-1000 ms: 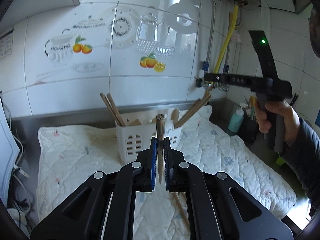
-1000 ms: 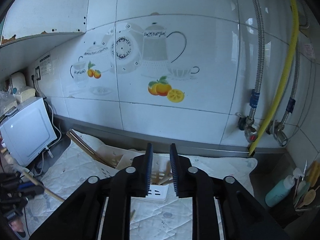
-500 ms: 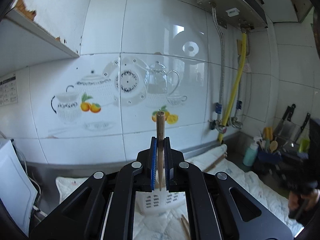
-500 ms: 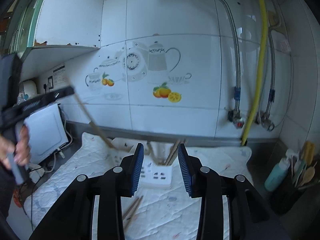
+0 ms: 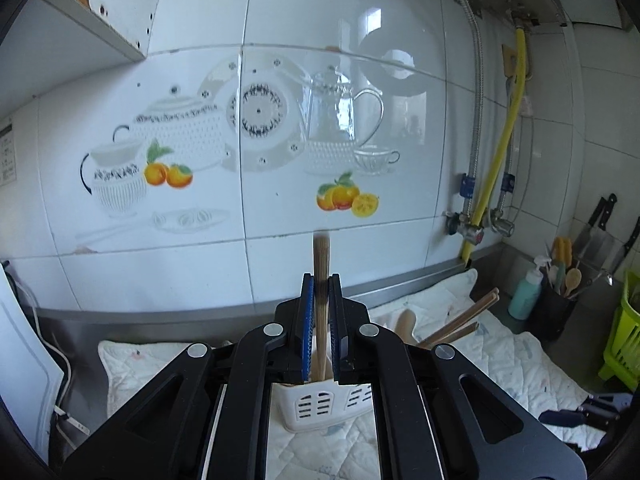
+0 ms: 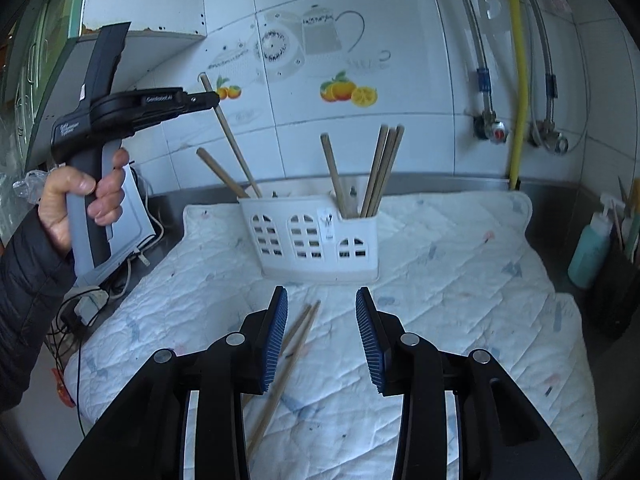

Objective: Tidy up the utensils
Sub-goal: 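Drop both chopsticks into the white holder by opening both tools, then close the right tool on a chopstick while the left tool grasps the last one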

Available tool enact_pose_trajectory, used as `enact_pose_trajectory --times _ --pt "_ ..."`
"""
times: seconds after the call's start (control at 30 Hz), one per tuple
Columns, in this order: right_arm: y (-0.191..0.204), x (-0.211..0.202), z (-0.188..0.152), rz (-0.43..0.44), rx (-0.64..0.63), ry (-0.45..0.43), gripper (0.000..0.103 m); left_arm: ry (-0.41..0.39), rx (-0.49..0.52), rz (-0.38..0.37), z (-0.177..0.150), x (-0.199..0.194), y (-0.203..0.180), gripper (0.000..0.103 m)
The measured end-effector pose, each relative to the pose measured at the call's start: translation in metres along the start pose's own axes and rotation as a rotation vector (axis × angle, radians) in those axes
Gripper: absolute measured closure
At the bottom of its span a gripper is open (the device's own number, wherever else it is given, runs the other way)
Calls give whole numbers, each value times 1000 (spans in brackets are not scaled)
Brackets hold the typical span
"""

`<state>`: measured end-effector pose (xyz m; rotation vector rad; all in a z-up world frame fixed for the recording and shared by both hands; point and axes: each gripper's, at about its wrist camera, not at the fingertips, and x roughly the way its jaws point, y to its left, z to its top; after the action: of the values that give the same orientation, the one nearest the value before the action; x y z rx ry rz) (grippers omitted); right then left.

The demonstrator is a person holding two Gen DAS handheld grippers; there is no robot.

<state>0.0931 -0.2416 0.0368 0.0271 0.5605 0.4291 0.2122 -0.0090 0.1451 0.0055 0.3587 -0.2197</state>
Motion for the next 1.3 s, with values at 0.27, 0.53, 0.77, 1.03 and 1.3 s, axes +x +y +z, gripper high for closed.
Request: enact_pose_trajectory --times 0.27,0.53,0.77,1.03,1.3 --pt "11 12 -35 15 15 77 68 16 -21 -34 -1 -1 2 95" --pt "34 24 -85 40 45 181 77 -2 -20 -48 -13 -37 0 95" --pt "51 39 -112 62 77 245 83 29 -26 -47 -48 -67 4 94" --pt "58 50 -124 0 71 269 84 80 -49 -30 -95 -89 12 93" --pt "54 55 -128 -21 94 267 93 167 -98 -31 -150 -95 13 93"
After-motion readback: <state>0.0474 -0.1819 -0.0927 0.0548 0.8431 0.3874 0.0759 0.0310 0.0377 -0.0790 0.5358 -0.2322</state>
